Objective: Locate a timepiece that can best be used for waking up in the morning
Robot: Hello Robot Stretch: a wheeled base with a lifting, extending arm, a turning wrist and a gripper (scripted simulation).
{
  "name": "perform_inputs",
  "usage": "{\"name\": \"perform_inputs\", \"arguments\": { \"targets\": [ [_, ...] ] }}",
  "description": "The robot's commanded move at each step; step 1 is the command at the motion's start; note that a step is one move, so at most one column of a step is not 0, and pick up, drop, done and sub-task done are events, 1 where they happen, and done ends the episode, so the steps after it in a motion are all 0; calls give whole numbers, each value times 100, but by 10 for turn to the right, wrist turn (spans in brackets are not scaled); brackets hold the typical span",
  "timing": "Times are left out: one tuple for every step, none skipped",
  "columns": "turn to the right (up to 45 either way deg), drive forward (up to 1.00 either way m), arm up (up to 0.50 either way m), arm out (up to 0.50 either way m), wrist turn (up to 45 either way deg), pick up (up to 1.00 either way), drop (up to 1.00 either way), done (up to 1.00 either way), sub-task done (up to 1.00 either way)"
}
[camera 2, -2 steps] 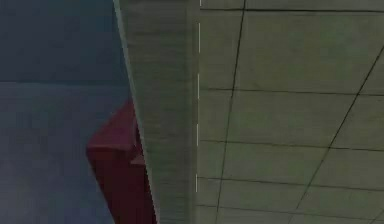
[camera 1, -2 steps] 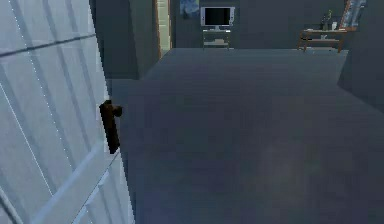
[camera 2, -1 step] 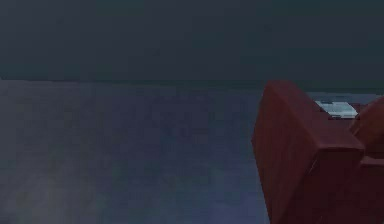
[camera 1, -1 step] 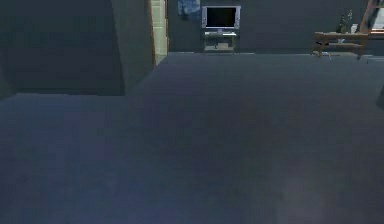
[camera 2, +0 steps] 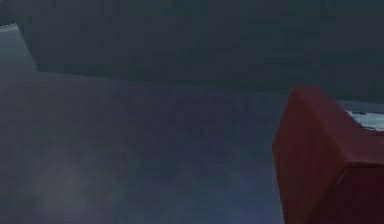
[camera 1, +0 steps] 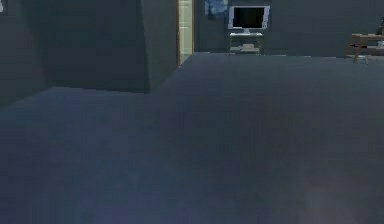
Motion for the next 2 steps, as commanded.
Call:
{"name": "perform_inputs", "arguments": {
  "targets": [
    [0,10,0,0,0,0,0,0,0],
    [30,0,0,0,0,0,0,0,0]
  ]
}}
